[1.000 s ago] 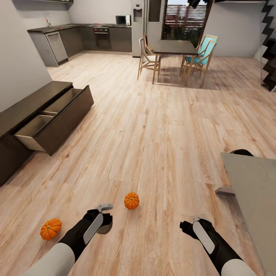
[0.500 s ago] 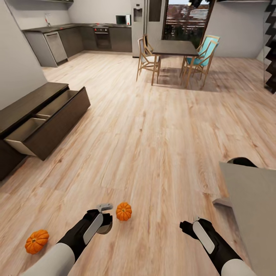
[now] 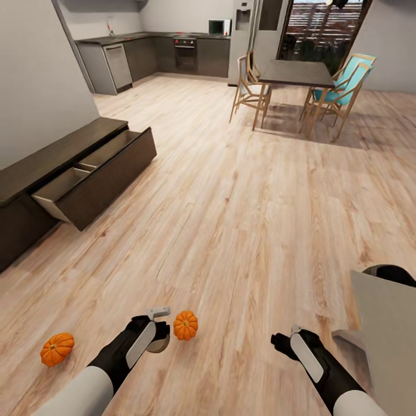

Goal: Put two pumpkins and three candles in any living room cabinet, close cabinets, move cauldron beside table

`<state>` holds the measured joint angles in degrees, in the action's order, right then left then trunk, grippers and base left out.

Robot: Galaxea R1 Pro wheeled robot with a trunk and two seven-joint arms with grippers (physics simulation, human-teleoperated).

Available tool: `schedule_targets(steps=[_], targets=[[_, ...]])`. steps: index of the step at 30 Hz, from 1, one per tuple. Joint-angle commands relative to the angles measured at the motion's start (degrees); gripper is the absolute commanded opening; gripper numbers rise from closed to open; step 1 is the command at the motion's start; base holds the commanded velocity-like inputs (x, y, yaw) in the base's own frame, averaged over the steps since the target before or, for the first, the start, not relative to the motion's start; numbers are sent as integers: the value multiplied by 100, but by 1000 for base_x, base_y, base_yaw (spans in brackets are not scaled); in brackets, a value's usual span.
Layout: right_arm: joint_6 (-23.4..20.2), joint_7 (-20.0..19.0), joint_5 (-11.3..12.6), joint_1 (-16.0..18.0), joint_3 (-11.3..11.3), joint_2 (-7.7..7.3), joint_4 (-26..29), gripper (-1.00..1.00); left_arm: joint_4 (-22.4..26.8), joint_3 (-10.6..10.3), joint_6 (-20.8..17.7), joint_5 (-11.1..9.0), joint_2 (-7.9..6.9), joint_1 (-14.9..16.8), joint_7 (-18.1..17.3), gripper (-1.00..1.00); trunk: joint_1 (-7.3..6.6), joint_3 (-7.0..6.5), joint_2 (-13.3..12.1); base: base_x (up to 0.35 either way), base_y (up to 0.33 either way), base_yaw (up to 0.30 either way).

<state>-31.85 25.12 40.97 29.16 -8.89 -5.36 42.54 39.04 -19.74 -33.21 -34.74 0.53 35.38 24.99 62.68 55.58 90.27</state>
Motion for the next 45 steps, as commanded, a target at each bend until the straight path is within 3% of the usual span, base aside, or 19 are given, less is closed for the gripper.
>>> schedule_targets(steps=[1,9,23,45], targets=[[-5,55,60,2,-38,-9,9,100,7,-21,-10,-59,-2,4,59,-100,0,6,2,13,-273,172],[-5,54,60,1,-43,-4,9,100,14,-21,-10,-59,1,4,59,-100,0,8,2,45,-86,59],[2,54,60,2,-60,-1,9,100,12,-29,-10,-43,8,4,59,-100,0,2,2,107,-127,272],[4,48,60,1,-60,-2,10,100,12,-30,-10,-50,18,4,59,-100,0,-146,2,1,-2,216]])
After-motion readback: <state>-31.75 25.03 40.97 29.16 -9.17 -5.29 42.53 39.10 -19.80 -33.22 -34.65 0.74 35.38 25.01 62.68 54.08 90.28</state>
